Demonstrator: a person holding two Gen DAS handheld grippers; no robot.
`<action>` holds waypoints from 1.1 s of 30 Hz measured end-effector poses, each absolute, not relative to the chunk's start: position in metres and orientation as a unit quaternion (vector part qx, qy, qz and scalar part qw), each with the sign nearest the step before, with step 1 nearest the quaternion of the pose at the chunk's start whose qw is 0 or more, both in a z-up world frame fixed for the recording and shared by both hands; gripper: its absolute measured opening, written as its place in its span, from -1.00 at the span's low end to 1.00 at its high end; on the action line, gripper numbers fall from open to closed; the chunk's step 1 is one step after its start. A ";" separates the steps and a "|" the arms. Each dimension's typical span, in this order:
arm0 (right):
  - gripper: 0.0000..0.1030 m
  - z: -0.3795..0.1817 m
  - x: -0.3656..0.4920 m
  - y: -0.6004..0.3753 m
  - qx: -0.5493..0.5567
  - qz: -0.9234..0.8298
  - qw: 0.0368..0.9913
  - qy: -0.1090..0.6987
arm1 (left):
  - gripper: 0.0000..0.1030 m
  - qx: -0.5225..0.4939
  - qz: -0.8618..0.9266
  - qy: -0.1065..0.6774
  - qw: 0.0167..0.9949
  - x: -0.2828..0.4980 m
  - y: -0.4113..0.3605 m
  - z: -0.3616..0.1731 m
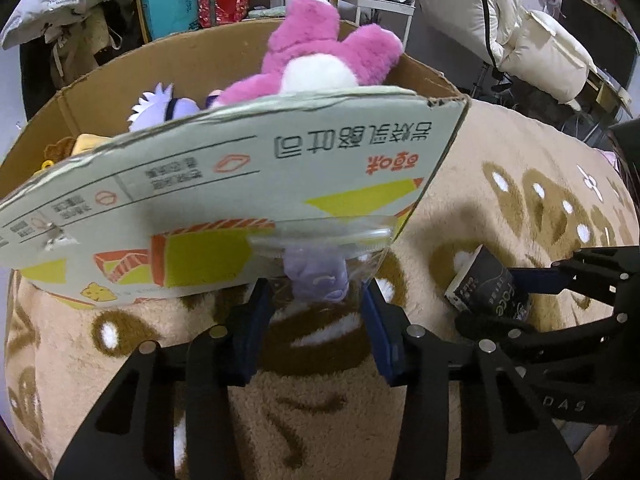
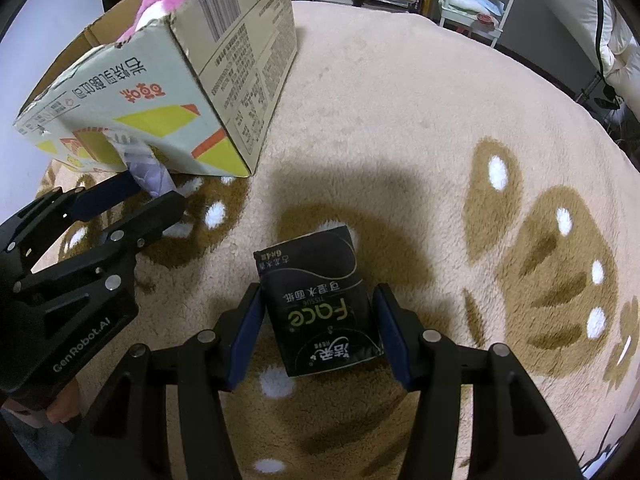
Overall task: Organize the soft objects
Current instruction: 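Grasp the clear bag with purple toy with the left tool while the right tool grasps the black packet, then lift both items over the box and open both tools to drop them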
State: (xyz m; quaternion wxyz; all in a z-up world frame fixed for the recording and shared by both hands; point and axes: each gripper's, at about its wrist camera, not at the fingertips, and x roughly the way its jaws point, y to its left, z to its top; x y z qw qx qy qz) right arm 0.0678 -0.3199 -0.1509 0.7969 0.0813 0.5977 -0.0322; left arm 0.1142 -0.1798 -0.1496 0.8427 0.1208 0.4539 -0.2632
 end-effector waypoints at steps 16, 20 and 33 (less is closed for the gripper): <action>-0.33 -0.136 0.065 -0.319 0.110 0.009 0.822 0.559 | -0.16 0.108 -0.230 0.433 0.865 0.103 -0.146 -0.132; -0.28 -0.138 0.065 -0.317 0.114 0.012 0.818 0.563 | -0.16 0.103 -0.225 0.425 0.871 0.097 -0.137 -0.124; 0.09 -0.159 0.078 -0.294 0.070 0.027 0.795 0.602 | -0.16 0.073 -0.206 0.383 0.897 0.083 -0.095 -0.091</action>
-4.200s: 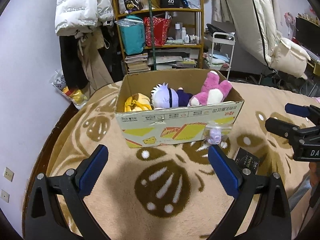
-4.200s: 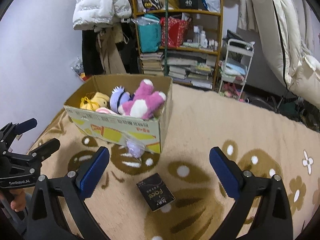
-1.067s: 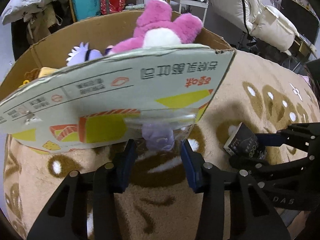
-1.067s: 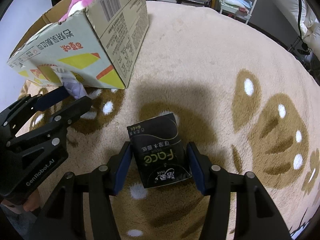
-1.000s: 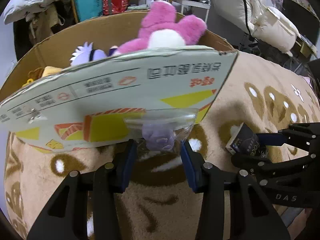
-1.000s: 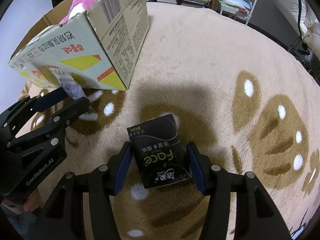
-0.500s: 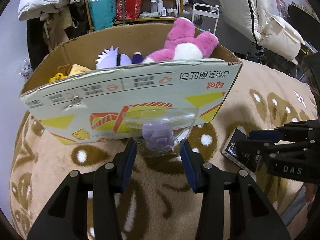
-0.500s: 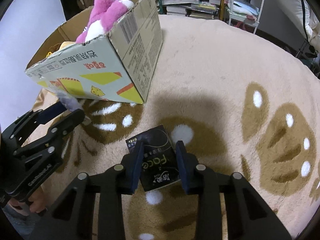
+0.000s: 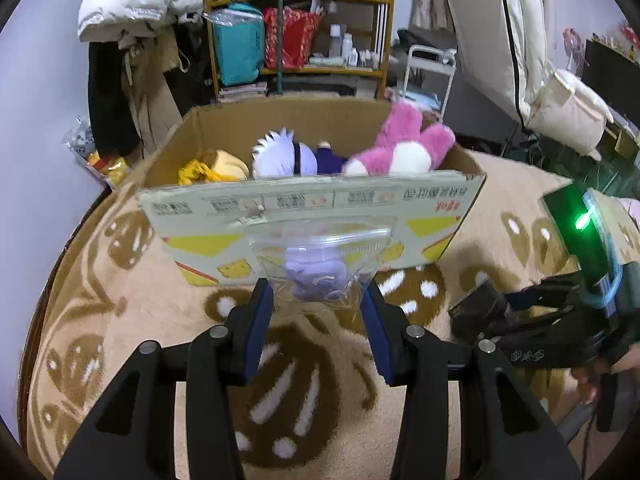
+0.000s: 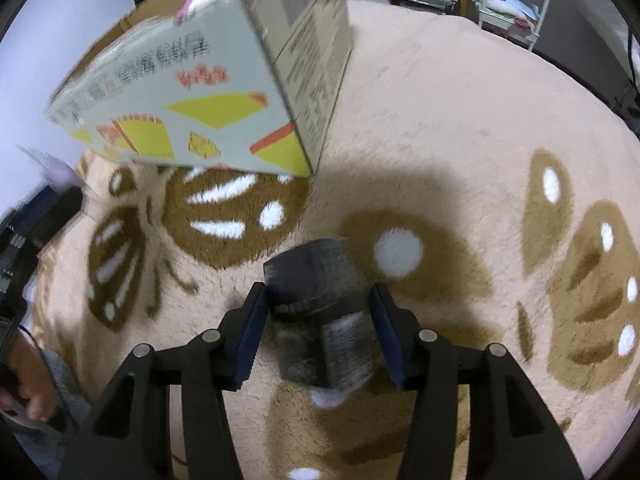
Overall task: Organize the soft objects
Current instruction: 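Lift both items over the box and open both tools to drop them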
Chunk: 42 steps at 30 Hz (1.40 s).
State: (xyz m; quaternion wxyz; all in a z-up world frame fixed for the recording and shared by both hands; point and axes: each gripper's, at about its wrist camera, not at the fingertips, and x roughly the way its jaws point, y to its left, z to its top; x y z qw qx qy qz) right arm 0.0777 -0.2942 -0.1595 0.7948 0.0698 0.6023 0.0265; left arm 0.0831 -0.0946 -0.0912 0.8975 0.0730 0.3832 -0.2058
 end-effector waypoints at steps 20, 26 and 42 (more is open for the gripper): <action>-0.56 -0.087 0.050 -0.279 0.071 0.049 0.877 0.473 | -0.16 0.031 -0.192 0.288 0.938 0.059 -0.063 -0.034; -0.56 -0.045 0.045 -0.275 0.061 0.053 0.915 0.395 | -0.16 0.020 -0.190 0.260 0.946 0.063 -0.058 -0.020; -0.56 -0.003 0.112 -0.255 0.036 0.072 0.951 0.299 | -0.16 0.051 -0.177 0.259 0.948 0.125 -0.067 -0.025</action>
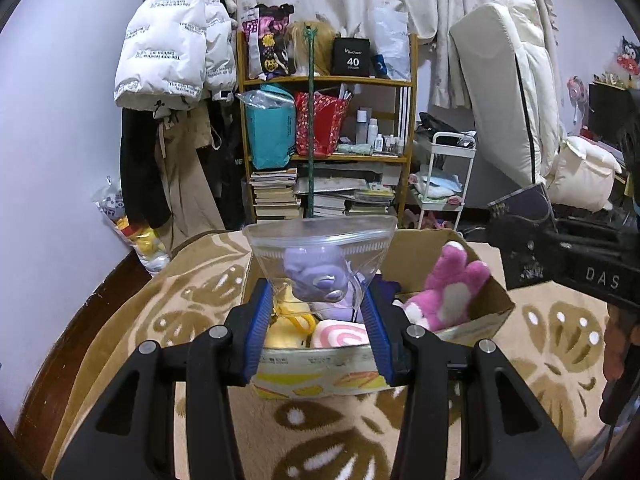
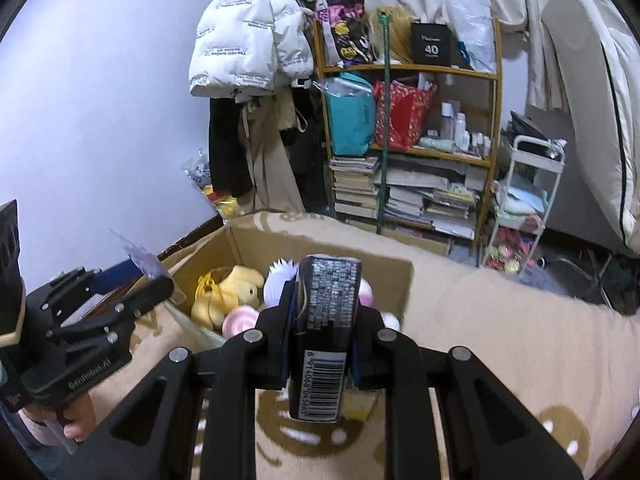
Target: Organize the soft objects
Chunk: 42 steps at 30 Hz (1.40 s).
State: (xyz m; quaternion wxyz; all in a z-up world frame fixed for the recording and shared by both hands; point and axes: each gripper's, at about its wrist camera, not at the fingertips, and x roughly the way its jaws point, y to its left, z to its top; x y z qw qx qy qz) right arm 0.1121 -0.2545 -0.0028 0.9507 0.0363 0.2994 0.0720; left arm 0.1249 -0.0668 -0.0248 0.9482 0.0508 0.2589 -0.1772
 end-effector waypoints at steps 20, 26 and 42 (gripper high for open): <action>-0.41 -0.047 0.160 -0.254 0.109 0.114 0.930 0.331 | 0.26 0.063 -0.180 0.285 0.939 0.154 -0.073 -0.052; -0.06 -0.040 0.152 -0.254 0.107 0.109 0.934 0.322 | 0.59 0.064 -0.166 0.283 0.943 0.145 -0.063 -0.048; 0.99 0.002 0.087 -0.261 0.087 0.062 0.953 0.284 | 0.91 0.087 -0.115 0.250 0.957 0.088 -0.032 -0.009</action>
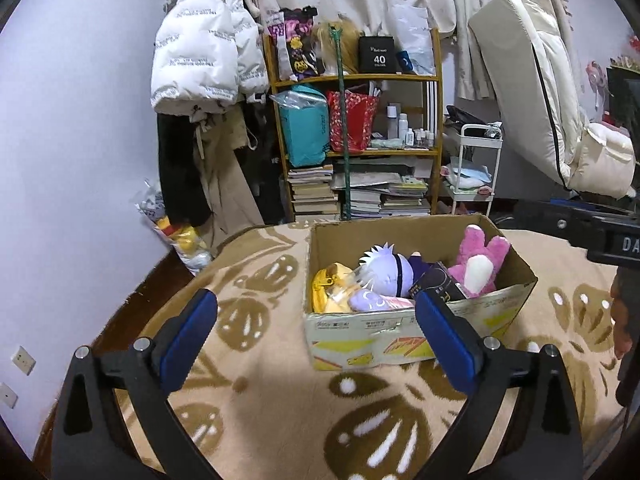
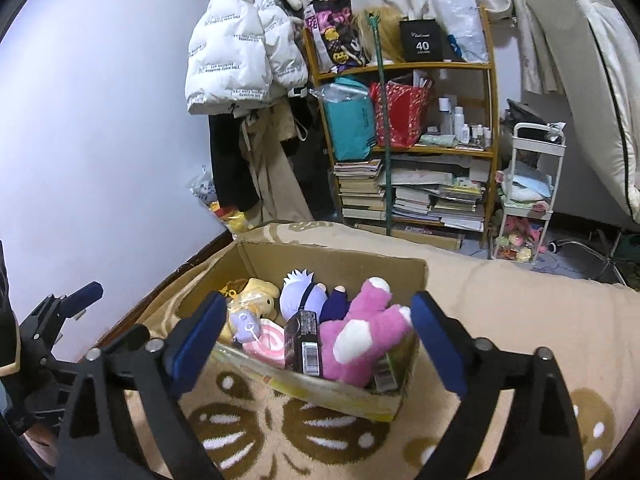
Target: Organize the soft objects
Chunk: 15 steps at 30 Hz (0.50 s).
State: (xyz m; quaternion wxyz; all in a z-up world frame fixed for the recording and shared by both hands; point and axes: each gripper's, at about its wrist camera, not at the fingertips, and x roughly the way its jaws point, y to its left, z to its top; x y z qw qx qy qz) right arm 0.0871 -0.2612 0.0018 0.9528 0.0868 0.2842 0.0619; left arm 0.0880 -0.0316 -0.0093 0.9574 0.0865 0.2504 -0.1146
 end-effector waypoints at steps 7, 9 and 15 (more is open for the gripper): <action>1.00 0.014 0.059 -0.263 0.070 0.040 0.957 0.278 | 0.91 0.088 -0.105 0.248 0.959 0.064 -0.020 0.003; 1.00 0.016 0.052 -0.263 0.066 0.035 0.958 0.278 | 0.92 0.087 -0.102 0.246 0.960 0.057 -0.015 0.006; 1.00 0.018 0.030 -0.259 0.049 0.010 0.961 0.272 | 0.92 0.079 -0.089 0.226 0.967 0.033 -0.001 0.020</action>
